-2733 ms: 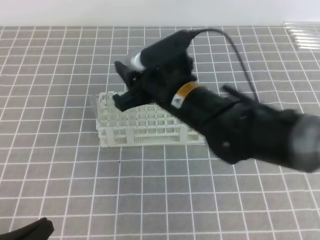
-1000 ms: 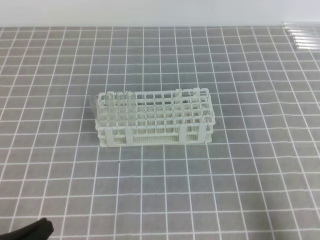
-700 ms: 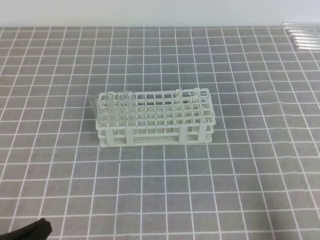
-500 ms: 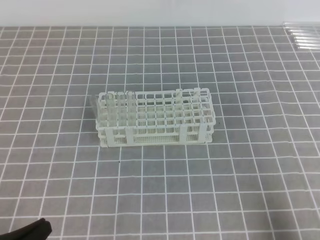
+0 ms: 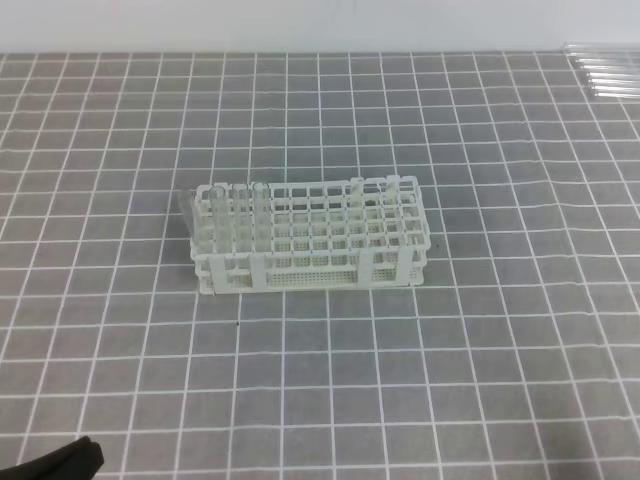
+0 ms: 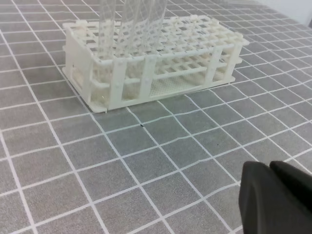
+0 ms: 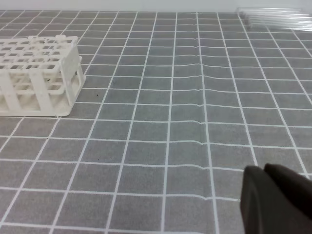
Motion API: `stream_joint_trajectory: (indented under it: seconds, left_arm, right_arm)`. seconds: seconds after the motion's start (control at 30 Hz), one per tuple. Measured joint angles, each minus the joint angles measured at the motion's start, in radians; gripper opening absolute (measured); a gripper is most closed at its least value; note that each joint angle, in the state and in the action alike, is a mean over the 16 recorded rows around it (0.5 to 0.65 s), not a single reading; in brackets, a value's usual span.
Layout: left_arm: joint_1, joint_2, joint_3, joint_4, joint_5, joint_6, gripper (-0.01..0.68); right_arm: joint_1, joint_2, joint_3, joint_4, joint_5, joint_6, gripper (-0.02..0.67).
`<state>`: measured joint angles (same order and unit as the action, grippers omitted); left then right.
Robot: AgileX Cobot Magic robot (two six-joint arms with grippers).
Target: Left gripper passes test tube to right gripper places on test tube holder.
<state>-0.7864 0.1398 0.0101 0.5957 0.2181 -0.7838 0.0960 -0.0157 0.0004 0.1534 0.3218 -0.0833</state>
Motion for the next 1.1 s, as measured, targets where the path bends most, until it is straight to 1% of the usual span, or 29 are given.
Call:
stream_joint_trajectory:
  seconds: [0.13, 0.5, 0.67, 0.83, 0.93, 1.1]
  left_arm:
    - [0.000, 0.000, -0.001, 0.000, 0.000, 0.000, -0.001]
    - [0.001, -0.001, -0.003, -0.001, 0.002, 0.000, -0.002]
    - [0.014, -0.001, -0.001, -0.008, -0.013, 0.012, -0.002]
    - [0.085, -0.001, -0.001, -0.072, -0.067, 0.101, -0.002]
    - [0.163, -0.001, -0.001, -0.132, -0.120, 0.177, -0.002]
    - [0.316, 0.000, 0.000, -0.249, -0.203, 0.312, -0.002]
  right_arm:
    - [0.000, 0.000, 0.000, 0.004, 0.026, 0.000, -0.013]
    - [0.000, 0.000, 0.000, 0.010, 0.029, 0.001, -0.013]
    - [0.000, 0.000, 0.000, 0.010, 0.029, 0.001, -0.013]
    - [0.000, 0.000, 0.000, 0.011, 0.029, 0.000, -0.013]
    - [0.000, 0.000, 0.000, 0.011, 0.029, 0.000, -0.013]
    - [0.000, 0.000, 0.000, 0.012, 0.029, -0.001, -0.013]
